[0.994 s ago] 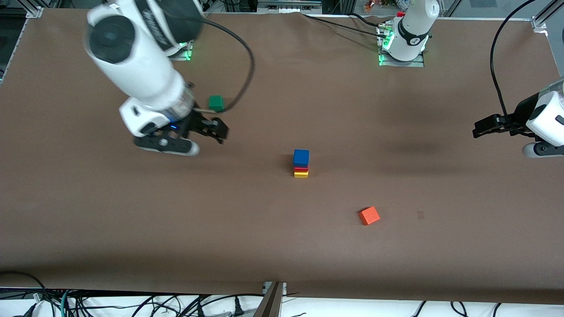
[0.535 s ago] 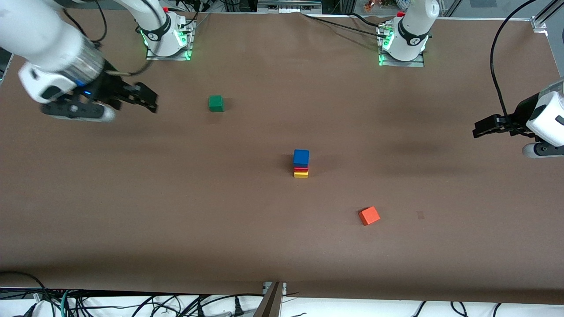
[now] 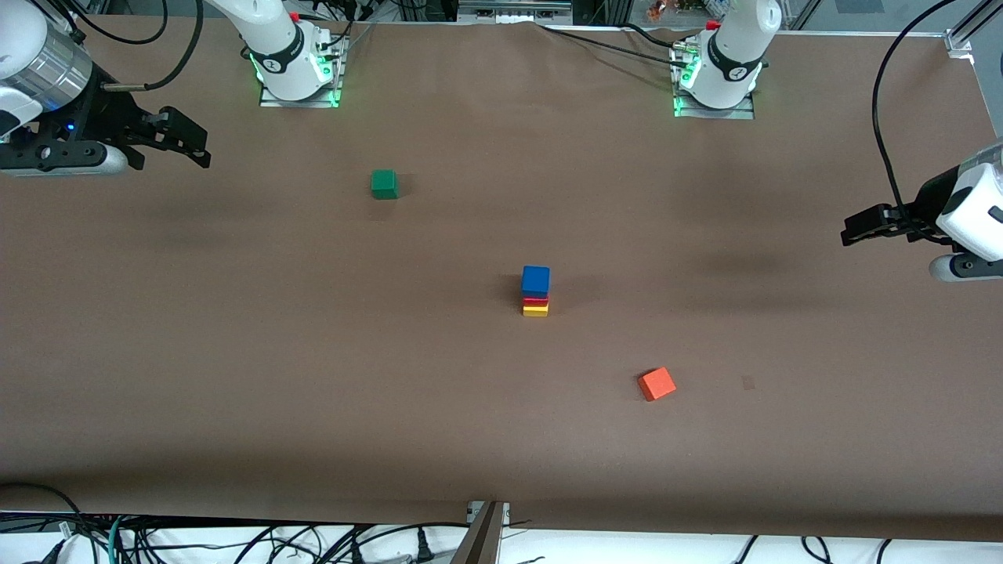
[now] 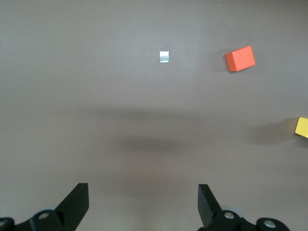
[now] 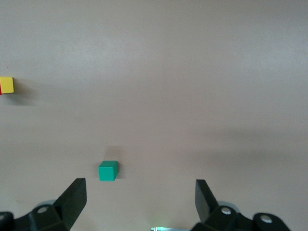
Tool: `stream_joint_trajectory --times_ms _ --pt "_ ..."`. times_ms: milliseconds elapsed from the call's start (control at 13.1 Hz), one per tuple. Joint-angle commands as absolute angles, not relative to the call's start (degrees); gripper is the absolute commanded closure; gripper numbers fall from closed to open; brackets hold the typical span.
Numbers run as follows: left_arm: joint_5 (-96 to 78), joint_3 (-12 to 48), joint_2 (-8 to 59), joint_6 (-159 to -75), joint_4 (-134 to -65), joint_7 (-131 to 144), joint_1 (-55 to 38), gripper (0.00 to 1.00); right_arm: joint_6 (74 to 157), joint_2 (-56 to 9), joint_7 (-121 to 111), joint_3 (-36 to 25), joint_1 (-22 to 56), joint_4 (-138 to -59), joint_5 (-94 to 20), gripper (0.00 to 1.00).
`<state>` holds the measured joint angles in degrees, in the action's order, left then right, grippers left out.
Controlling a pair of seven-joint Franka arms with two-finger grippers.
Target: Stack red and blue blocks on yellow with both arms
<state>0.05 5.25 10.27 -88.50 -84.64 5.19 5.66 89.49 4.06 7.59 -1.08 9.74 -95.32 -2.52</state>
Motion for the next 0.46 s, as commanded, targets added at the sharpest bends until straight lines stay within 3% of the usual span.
stream_joint_trajectory --times_ms 0,382 --pt "-0.97 5.01 10.55 -88.33 -83.76 4.22 5.8 0.0 89.83 4.14 6.06 -0.7 9.58 -94.49 -1.58 0.0" --pt "-1.05 5.01 10.72 -88.33 -83.76 4.13 5.89 0.0 89.82 3.52 5.89 -0.7 9.58 -92.37 -1.15 0.0"
